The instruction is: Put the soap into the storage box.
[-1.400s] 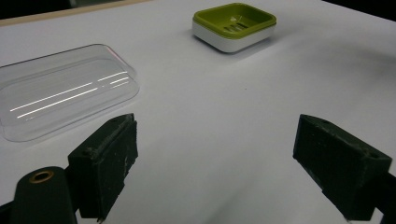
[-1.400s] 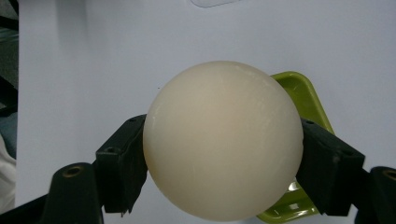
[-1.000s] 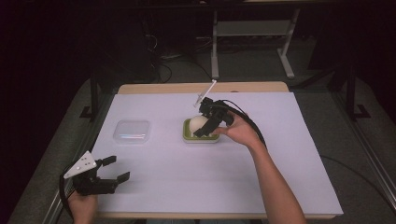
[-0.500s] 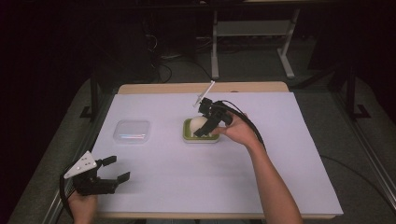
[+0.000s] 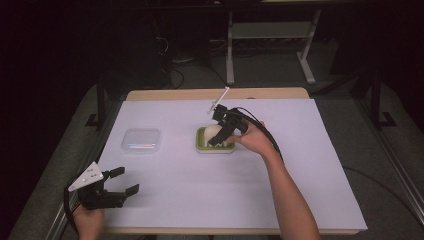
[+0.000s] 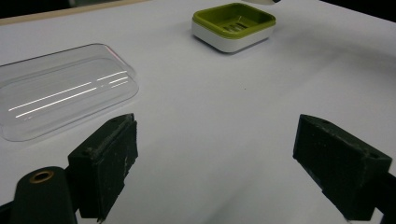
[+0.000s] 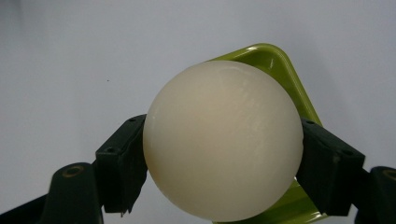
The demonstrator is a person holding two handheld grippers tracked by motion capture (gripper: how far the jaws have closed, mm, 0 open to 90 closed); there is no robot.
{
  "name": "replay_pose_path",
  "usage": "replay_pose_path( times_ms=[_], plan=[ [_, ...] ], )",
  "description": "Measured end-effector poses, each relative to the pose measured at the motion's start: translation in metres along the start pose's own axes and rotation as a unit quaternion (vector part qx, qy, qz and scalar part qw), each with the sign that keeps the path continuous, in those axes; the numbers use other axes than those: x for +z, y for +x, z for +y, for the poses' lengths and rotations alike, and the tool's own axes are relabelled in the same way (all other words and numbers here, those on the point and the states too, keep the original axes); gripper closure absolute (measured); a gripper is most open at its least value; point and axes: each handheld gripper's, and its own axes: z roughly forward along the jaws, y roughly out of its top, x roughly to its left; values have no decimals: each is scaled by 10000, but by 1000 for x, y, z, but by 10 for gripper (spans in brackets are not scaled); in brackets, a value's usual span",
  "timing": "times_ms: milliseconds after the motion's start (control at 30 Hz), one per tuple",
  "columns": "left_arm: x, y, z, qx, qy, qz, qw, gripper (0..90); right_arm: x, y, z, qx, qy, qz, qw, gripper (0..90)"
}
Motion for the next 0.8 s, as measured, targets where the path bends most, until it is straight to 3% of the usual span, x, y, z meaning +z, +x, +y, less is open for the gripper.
replay_pose_path(
  times_ms=[800],
  plan=[
    [-1, 0, 0, -29, -28, 12, 10000, 133, 14, -14, -5, 236, 88, -113, 9996, 240]
  ],
)
